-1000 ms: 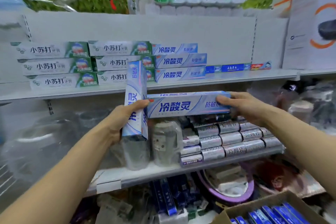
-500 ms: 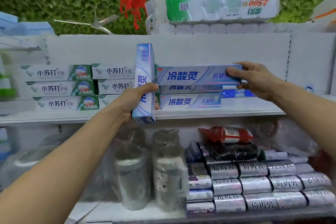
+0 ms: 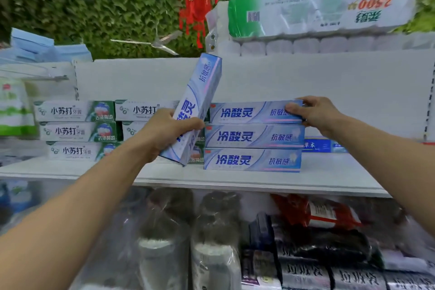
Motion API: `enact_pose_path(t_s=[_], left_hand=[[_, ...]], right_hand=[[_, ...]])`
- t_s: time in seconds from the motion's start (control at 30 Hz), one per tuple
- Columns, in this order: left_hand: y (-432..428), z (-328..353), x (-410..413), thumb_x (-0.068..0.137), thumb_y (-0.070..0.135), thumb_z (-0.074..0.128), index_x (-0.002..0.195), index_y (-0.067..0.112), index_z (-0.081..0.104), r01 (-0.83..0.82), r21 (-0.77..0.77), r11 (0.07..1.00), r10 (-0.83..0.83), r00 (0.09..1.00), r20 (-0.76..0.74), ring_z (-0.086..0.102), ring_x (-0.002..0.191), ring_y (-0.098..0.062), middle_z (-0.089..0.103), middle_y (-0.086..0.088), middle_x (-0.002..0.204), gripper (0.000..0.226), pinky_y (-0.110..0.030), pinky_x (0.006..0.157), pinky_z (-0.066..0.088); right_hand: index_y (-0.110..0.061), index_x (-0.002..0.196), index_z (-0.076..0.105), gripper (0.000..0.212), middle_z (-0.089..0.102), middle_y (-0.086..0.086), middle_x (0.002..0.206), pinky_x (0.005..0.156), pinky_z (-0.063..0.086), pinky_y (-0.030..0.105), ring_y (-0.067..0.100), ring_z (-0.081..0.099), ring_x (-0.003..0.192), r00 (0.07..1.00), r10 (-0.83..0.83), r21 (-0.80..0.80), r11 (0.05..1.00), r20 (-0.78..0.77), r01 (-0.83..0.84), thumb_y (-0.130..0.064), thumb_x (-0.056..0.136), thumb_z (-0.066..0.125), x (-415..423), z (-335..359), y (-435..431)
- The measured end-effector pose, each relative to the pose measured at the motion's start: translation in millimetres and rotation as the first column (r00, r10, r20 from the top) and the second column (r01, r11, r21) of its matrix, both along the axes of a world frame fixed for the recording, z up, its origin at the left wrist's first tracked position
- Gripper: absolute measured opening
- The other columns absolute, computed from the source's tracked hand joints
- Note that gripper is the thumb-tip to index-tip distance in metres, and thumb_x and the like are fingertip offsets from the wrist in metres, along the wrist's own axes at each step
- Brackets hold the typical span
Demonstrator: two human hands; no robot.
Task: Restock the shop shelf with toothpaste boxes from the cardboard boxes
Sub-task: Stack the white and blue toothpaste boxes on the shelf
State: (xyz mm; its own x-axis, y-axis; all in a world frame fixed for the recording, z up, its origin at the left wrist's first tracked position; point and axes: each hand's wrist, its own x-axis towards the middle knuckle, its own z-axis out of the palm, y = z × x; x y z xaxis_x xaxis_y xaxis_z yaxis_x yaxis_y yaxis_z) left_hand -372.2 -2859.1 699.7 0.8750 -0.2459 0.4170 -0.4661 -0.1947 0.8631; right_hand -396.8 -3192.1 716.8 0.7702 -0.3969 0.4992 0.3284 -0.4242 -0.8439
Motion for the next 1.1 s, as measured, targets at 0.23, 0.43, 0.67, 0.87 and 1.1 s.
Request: enact_pose_path(t_s=[0.23,0.43,0.67,0.87,1.1], left_hand=[[-7.6,9.3,5.2,0.079,0.031,0.076,0.114,0.016,0.049,-0.047,0.082,0.996,0.044,0.998,0.045,0.069,0.072,-0.015,0.067,-0.004,0.098,0.047,-0.027,0.056,0.053],[-8.3,12.5,4.4,0.083,0.028,0.072,0.114,0.018,0.055,0.026,0.080,0.996,-0.025,1.000,-0.010,0.071,0.063,-0.017,0.072,-0.006,0.091,0.037,-0.026,0.051,0.053],[-16.2,27.2,-4.5,0.068,0.034,0.075,0.113,0.015,0.059,0.108,0.266,0.958,-0.135,0.987,0.088,0.073,0.076,-0.024,0.074,-0.009,0.095,0.052,-0.032,0.062,0.058],[-35.7,61.2,-20.5,0.067,0.031,0.075,0.106,0.017,0.062,0.112,0.529,0.841,-0.254,0.946,0.204,0.073,0.073,-0.022,0.072,-0.005,0.090,0.044,-0.029,0.059,0.056],[-59.0,62.4,5.5,0.079,0.037,0.077,0.116,0.027,0.061,-0.230,0.392,0.891,-0.001,0.861,0.508,0.064,0.097,-0.016,0.066,-0.001,0.110,0.042,-0.037,0.085,0.054]], right_hand=[[-0.003,0.121,0.057,0.045,0.059,0.009,0.094,0.055,0.048,0.025,0.013,0.056,0.069,0.999,-0.033,-0.043,0.998,0.013,0.034,-0.021,0.083,0.073,24.1,-0.1,-12.4],[-0.008,0.124,0.054,0.051,0.058,0.014,0.110,0.067,0.044,0.033,0.026,0.055,0.087,0.990,-0.066,-0.072,0.996,-0.123,0.057,-0.031,0.083,0.074,32.0,3.0,-17.0],[-0.019,0.138,0.042,0.076,0.048,0.001,0.125,0.080,0.044,0.027,0.014,0.049,0.094,0.963,-0.059,-0.308,0.941,0.263,0.142,-0.045,0.076,0.076,-3.7,26.7,16.0],[-0.024,0.114,0.059,0.048,0.067,-0.005,0.103,0.069,0.050,0.014,0.002,0.064,0.082,0.936,0.345,-0.452,0.846,0.062,-0.282,-0.010,0.073,0.079,-43.5,50.3,35.3],[-0.007,0.106,0.065,0.036,0.065,0.001,0.075,0.052,0.040,0.027,0.015,0.055,0.059,0.973,0.172,-0.231,0.964,0.152,-0.135,-0.022,0.077,0.078,-36.0,22.0,1.8]])
